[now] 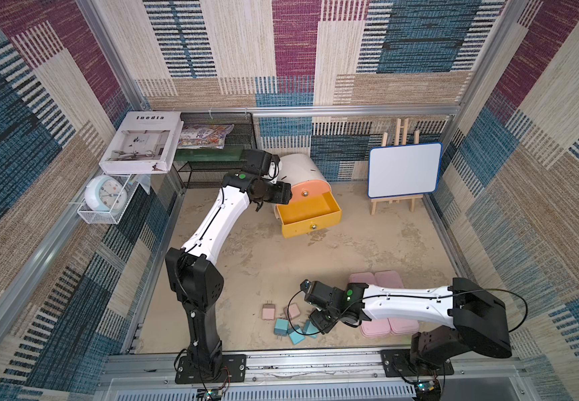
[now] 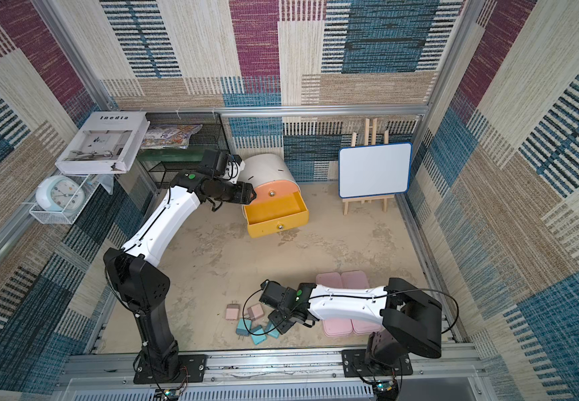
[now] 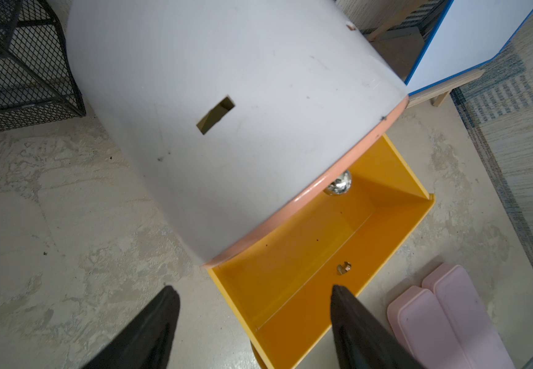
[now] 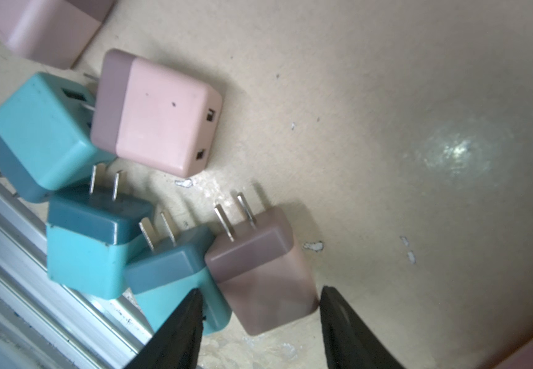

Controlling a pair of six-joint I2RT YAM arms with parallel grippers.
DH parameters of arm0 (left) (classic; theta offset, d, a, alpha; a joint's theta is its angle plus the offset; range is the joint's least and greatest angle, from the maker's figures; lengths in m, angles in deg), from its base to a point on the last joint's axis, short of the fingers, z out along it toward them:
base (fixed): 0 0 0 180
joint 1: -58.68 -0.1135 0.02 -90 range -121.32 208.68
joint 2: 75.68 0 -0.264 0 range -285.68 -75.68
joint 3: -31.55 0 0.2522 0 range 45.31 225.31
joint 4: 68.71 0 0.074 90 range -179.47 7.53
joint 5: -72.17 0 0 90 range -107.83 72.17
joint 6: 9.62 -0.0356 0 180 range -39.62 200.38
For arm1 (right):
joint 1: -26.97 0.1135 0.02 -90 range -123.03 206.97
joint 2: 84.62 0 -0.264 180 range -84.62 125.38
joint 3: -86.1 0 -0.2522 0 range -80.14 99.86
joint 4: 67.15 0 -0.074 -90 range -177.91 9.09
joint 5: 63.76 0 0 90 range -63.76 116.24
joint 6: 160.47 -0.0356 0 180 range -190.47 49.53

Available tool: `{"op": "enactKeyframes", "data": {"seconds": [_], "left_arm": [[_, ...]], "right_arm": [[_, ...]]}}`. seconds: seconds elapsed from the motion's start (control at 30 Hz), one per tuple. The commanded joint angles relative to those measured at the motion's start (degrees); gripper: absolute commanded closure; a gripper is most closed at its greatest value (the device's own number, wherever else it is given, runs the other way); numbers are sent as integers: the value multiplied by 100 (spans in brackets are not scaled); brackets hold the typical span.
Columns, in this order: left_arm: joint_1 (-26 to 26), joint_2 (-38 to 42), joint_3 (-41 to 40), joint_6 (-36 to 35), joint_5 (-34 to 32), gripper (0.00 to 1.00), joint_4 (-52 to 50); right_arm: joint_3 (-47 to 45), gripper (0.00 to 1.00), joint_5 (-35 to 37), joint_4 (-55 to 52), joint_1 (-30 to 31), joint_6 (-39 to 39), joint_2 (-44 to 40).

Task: Place the plugs into the drawer by color
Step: Pick up the plug from the center of the board.

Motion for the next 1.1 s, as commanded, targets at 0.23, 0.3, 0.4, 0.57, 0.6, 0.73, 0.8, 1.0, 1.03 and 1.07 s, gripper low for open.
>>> {"op": "enactKeyframes", "data": {"seconds": [0.23, 0.3, 0.4, 0.57, 0.6, 0.73, 0.8, 1.0, 1.03, 1.07], "left_arm": [[7, -49, 39, 3, 42, 22, -75], [7, -66, 39, 12, 50, 21, -83], [7, -101, 56, 21, 51, 21, -82], [7, -152, 83, 30, 68, 21, -81], [7, -162, 83, 37, 68, 21, -75], [9, -194, 91, 47, 77, 21, -82], [7, -205, 100, 56, 77, 21, -83], [7, -216, 100, 56, 68, 21, -76], [7, -214, 96, 58, 68, 21, -76], [7, -215, 100, 65, 68, 21, -76]], "right_arm": [[90, 42, 394, -9, 7, 144, 300], [81, 42, 479, -43, 7, 125, 283], [41, 42, 637, -88, -10, 33, 194], [-133, 42, 716, -58, -196, -96, -127], [-177, 42, 716, -25, -240, -120, -204], [-251, 42, 705, 9, -335, -126, -356], [-256, 42, 716, -29, -366, -122, -340], [-285, 43, 444, 106, -353, 96, -200], [-298, 43, 441, 158, -362, 107, -178], [-307, 43, 444, 203, -362, 124, -152]]}}
